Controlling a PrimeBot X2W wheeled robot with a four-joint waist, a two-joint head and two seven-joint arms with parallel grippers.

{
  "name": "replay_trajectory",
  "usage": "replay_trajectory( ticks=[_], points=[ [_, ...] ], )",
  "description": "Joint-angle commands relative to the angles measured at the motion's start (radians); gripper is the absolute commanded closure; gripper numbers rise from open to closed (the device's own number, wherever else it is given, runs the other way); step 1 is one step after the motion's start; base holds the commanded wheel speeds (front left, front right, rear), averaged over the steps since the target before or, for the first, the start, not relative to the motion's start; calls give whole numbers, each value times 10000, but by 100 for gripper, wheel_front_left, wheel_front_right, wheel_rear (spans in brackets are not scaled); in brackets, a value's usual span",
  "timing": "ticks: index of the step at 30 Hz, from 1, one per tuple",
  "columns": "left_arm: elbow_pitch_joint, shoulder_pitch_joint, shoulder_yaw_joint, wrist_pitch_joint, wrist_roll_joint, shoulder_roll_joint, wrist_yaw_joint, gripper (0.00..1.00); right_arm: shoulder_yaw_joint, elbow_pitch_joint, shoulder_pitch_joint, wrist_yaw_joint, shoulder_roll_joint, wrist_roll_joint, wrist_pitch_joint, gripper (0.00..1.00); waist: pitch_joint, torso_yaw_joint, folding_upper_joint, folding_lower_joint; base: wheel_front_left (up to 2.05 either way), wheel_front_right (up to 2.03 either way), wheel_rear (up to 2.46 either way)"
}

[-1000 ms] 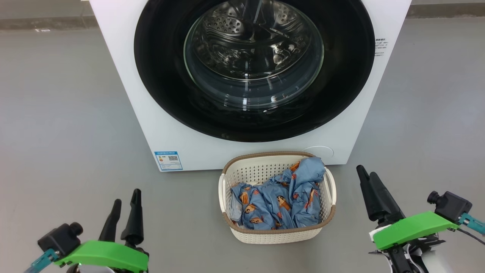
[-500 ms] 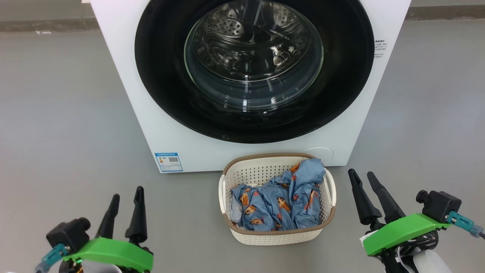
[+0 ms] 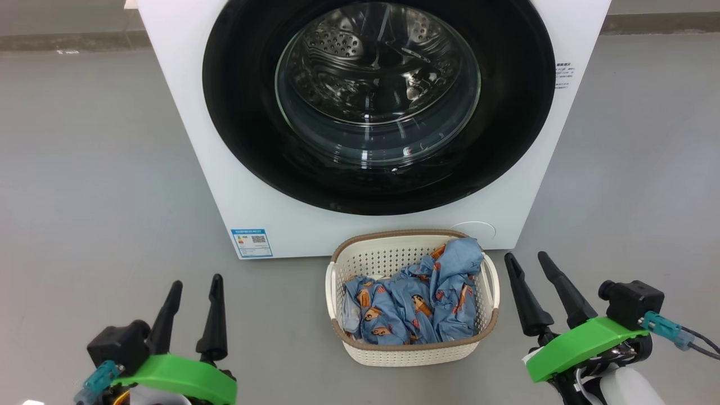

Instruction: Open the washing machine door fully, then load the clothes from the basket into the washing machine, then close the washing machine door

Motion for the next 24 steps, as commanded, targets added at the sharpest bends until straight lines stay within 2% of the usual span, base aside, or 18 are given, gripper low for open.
replay_trajectory(
  ticks=[1, 13, 24],
  points=[
    [-278, -403, 206, -147, 359, 120, 54, 0, 314, -163, -486, 12, -7, -333, -150, 0, -5, 1, 0, 0, 0, 0, 0],
    [-396, -477, 77, -492, 1611, 134, 113, 0, 445, 75, -651, 14, 50, -1771, -484, 0, 21, -15, 0, 0, 0, 0, 0],
    [-412, -473, 133, -496, 1509, 134, 147, 0, 305, 169, -645, 14, 148, -1902, -488, 0, -4, -15, 0, 0, 0, 0, 0]
  ],
)
